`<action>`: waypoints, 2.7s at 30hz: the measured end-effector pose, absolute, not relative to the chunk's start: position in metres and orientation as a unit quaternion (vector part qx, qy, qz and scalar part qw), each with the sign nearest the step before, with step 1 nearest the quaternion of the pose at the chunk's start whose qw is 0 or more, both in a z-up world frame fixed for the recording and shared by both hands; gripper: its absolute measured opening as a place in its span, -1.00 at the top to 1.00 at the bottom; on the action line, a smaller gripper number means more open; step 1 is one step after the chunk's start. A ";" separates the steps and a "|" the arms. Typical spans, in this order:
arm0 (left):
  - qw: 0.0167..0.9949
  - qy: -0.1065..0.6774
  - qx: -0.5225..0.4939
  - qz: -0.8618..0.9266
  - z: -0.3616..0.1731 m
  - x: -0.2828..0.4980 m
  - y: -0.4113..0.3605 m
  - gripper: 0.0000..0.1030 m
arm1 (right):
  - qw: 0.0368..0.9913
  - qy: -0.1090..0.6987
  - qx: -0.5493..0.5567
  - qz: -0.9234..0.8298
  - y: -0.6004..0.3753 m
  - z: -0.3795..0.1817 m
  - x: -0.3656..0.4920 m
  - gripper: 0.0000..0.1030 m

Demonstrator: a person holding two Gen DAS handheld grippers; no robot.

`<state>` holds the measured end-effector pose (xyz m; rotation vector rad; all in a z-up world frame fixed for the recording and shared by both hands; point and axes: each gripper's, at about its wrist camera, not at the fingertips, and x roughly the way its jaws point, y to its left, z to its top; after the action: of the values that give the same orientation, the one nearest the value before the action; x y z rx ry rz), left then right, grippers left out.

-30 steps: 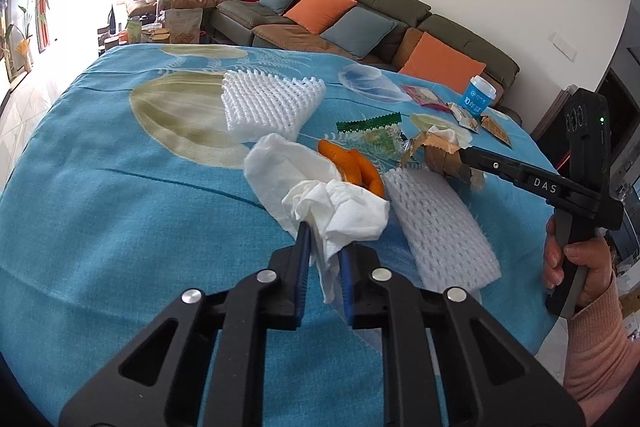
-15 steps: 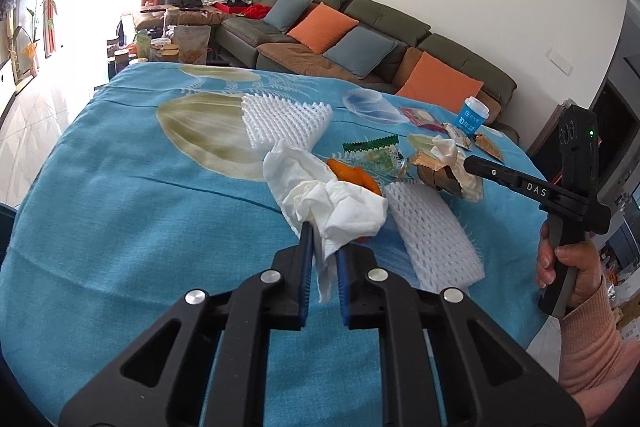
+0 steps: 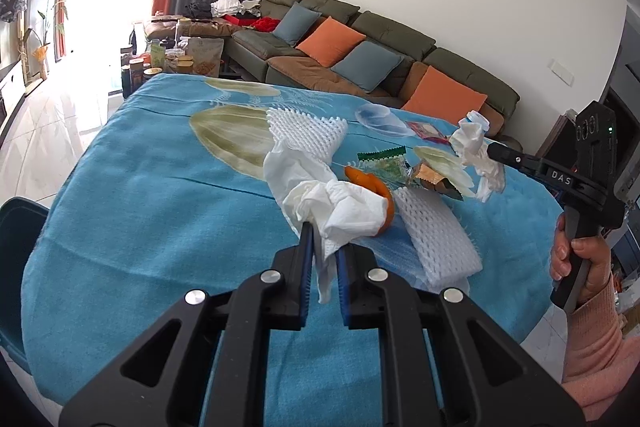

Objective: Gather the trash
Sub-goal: 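Grasp the crumpled white tissue with the left tool while the right tool grasps another tissue, then carry both tissues toward the teal bin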

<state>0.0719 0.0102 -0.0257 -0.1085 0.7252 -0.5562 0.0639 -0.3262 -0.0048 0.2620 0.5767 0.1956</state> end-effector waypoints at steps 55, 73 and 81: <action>0.941 0.309 -0.124 -0.053 -0.013 0.027 0.217 0.78 | 0.833 0.336 0.056 0.435 -0.016 0.003 0.151 0.91; 0.930 0.334 -0.151 0.022 -0.041 0.050 0.275 0.78 | 0.788 0.359 0.064 0.497 0.088 -0.007 0.197 0.91; 0.923 0.350 -0.158 0.035 -0.056 0.063 0.277 0.77 | 0.776 0.392 0.067 0.490 0.118 -0.031 0.215 0.91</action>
<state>0.0628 0.2771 -0.0555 -0.3244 0.7189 0.0710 0.2145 0.1180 -0.0315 0.1449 0.8490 1.0608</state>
